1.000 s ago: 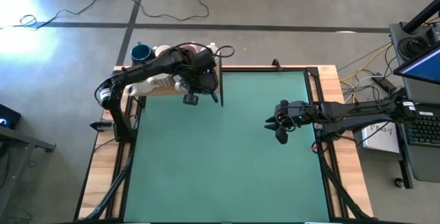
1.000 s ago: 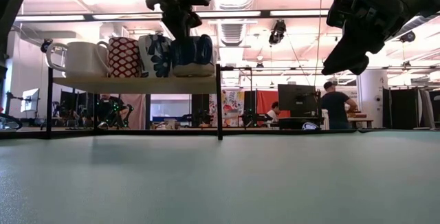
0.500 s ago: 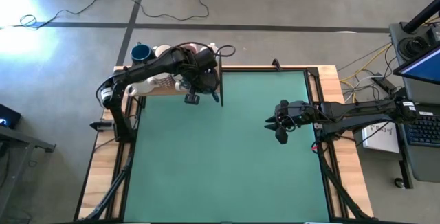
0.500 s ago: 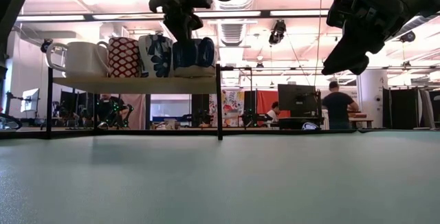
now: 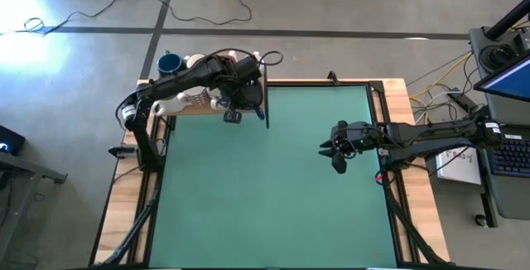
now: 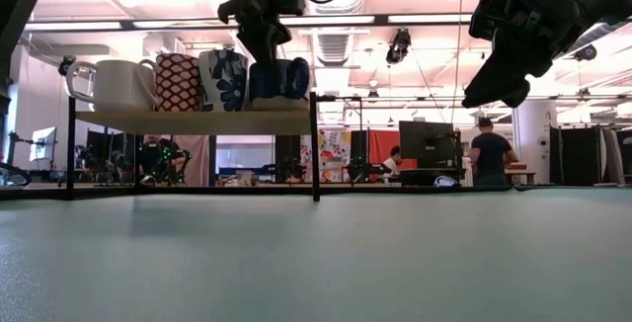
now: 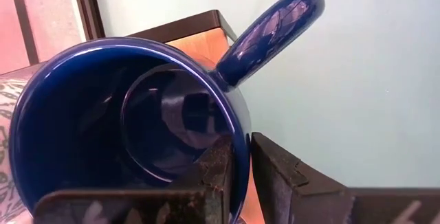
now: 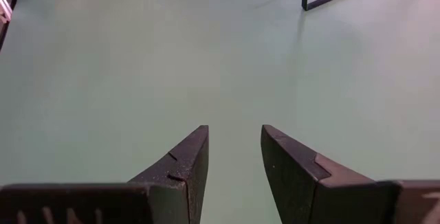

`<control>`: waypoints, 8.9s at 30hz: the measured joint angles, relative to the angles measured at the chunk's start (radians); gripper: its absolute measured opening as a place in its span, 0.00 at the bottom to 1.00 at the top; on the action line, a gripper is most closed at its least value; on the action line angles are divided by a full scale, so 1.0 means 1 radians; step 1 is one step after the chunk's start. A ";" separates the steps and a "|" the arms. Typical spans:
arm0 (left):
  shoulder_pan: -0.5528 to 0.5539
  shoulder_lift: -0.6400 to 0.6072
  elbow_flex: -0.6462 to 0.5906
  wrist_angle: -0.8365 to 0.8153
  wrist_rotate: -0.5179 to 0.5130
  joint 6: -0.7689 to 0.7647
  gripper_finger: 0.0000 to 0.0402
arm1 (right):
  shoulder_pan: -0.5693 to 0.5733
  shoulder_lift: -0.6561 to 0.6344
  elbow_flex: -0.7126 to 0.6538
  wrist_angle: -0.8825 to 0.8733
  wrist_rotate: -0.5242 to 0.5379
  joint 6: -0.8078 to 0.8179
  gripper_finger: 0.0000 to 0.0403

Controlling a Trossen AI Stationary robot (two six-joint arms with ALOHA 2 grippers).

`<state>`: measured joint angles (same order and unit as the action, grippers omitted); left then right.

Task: Place coffee mugs
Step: Put the blue mug on the shelf, then return to Home Position

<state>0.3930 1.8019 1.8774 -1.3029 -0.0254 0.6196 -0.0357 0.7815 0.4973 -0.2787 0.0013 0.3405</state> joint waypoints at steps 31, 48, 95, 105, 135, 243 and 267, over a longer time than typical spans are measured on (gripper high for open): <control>-0.018 0.000 0.051 -0.011 -0.023 -0.150 0.22 | 0.000 0.000 0.000 0.000 0.000 0.000 0.31; -0.058 -0.240 -0.043 -0.067 0.050 -0.354 0.22 | 0.000 0.000 0.000 0.000 0.000 0.000 0.31; -0.222 -1.323 -1.717 1.247 0.011 -0.703 0.22 | 0.000 0.000 0.000 0.000 0.000 0.000 0.31; -0.222 -1.310 -1.717 1.209 0.009 -0.873 0.22 | 0.000 0.000 0.000 0.000 0.000 0.000 0.31; -0.223 -1.748 -1.836 1.239 0.034 -0.873 0.22 | 0.000 0.000 0.000 0.000 0.000 0.000 0.31; -0.223 -1.790 -1.855 1.316 0.035 -0.872 0.22 | -0.013 -0.643 -0.486 0.718 0.183 -0.453 0.31; -0.223 -1.790 -1.855 1.317 0.035 -0.872 0.22 | -0.013 -0.680 -0.486 0.710 0.183 -0.490 0.31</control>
<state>0.1698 0.0124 0.0219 0.0139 0.0101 -0.2529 -0.0483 0.1013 0.0109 0.4313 0.1848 -0.1493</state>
